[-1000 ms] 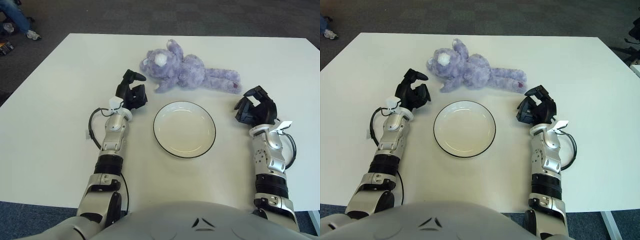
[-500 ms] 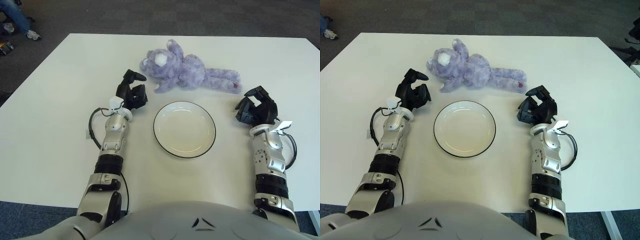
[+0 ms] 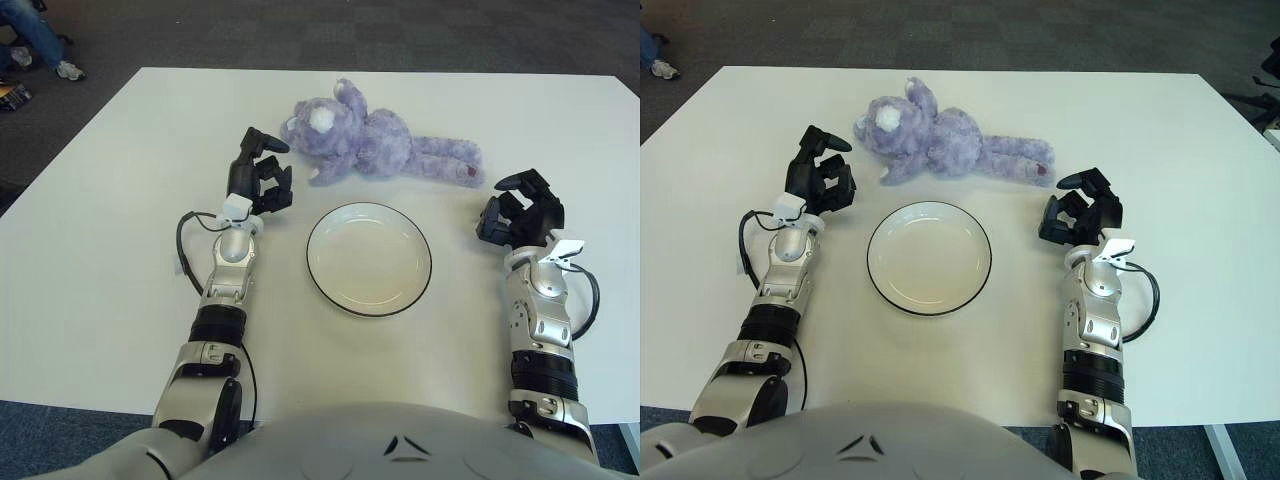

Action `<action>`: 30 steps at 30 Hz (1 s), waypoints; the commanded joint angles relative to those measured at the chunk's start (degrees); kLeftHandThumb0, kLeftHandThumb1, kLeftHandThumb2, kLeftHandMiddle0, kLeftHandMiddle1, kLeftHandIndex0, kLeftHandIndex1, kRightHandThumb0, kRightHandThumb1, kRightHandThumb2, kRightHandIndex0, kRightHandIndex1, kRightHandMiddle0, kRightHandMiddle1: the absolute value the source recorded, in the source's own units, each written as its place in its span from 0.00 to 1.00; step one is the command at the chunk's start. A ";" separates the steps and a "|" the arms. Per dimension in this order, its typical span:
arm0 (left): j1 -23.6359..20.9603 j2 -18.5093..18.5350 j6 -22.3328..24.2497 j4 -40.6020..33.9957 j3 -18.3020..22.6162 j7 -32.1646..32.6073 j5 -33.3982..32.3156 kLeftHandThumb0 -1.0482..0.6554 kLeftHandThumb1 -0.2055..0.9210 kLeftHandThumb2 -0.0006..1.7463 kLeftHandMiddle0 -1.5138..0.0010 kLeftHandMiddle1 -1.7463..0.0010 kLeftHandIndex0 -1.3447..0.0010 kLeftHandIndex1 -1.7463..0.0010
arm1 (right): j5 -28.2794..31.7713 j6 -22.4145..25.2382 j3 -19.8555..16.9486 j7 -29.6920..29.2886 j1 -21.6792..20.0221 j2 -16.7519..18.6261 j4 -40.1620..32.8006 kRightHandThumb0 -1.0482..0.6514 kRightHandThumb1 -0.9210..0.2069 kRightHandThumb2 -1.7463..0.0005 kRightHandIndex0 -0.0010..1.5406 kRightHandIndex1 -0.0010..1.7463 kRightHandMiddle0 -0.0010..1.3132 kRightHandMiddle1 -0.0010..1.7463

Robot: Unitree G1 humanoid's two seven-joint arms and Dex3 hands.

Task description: Put the doll into the plate.

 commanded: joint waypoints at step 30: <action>-2.34 12.57 -5.17 0.28 -4.34 8.87 20.14 0.32 0.85 0.40 0.76 0.30 0.95 0.23 | -30.48 1.57 10.30 -0.12 0.92 -13.98 -14.37 0.32 0.24 0.58 0.78 1.00 0.07 0.79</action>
